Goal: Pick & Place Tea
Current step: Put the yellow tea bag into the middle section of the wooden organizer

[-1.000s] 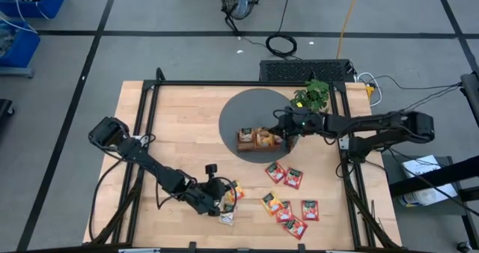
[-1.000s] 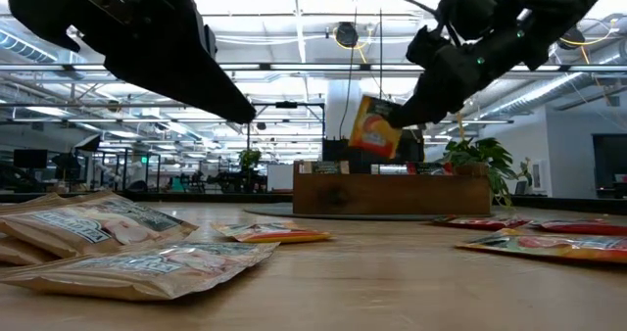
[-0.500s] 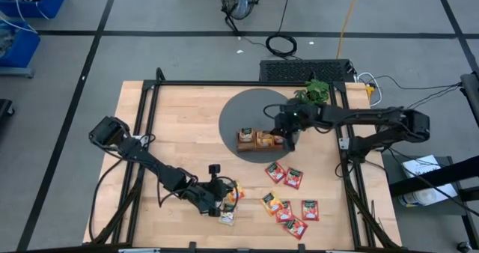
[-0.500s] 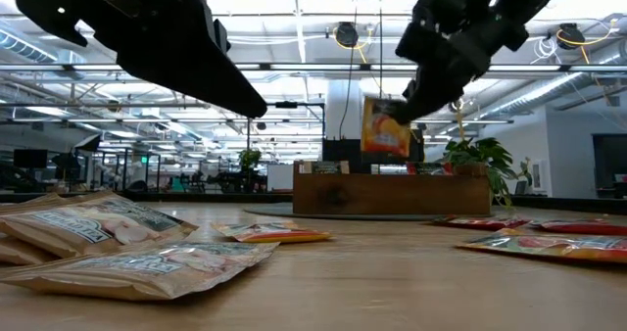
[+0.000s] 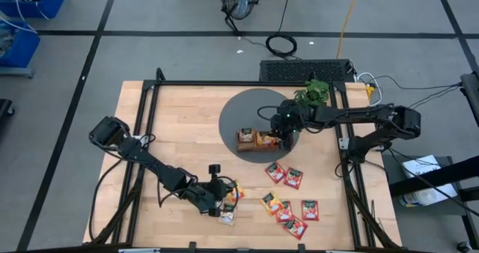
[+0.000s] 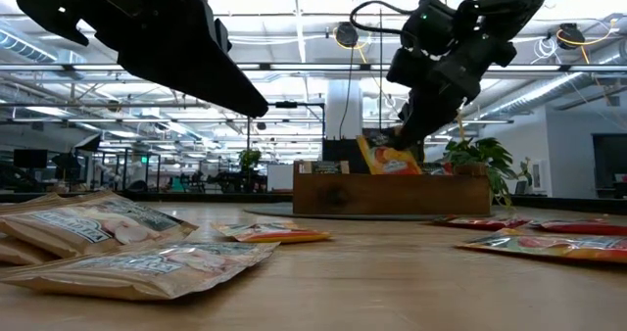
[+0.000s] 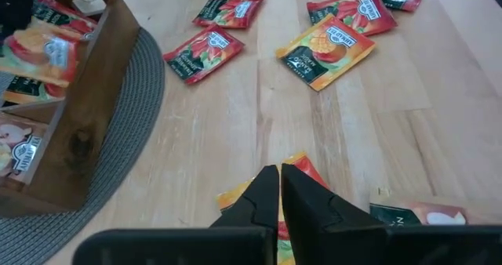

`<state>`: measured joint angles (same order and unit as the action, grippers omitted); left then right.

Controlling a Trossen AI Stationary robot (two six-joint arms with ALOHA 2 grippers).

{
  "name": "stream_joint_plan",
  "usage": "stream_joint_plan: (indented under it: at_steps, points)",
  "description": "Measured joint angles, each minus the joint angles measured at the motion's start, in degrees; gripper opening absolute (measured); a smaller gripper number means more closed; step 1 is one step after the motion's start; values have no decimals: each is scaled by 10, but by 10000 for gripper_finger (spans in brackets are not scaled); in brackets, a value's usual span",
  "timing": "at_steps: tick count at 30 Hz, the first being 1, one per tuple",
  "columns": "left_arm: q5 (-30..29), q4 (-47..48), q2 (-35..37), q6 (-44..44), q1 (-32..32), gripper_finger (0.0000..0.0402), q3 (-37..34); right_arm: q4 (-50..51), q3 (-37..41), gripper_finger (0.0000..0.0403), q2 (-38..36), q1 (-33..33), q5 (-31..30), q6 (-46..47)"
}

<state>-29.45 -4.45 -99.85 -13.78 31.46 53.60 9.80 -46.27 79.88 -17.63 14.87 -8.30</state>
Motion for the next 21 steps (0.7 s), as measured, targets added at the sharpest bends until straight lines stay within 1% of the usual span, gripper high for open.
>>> stream_joint_plan:
  at_steps: [3,8,13,17,21]
  points:
    - [0,1,0,0,0,29,0,-16,0,0,0,0,-14,15]
    - [0,3,0,-5,1,30,0,-51,21,0,0,1,-14,45]
    - [0,4,0,-5,1,30,0,-63,55,0,0,1,-15,46]
    - [0,4,0,-5,0,30,0,-120,83,0,0,5,-14,50]
    - [0,0,0,-4,-2,31,0,-131,85,0,0,5,-13,49]
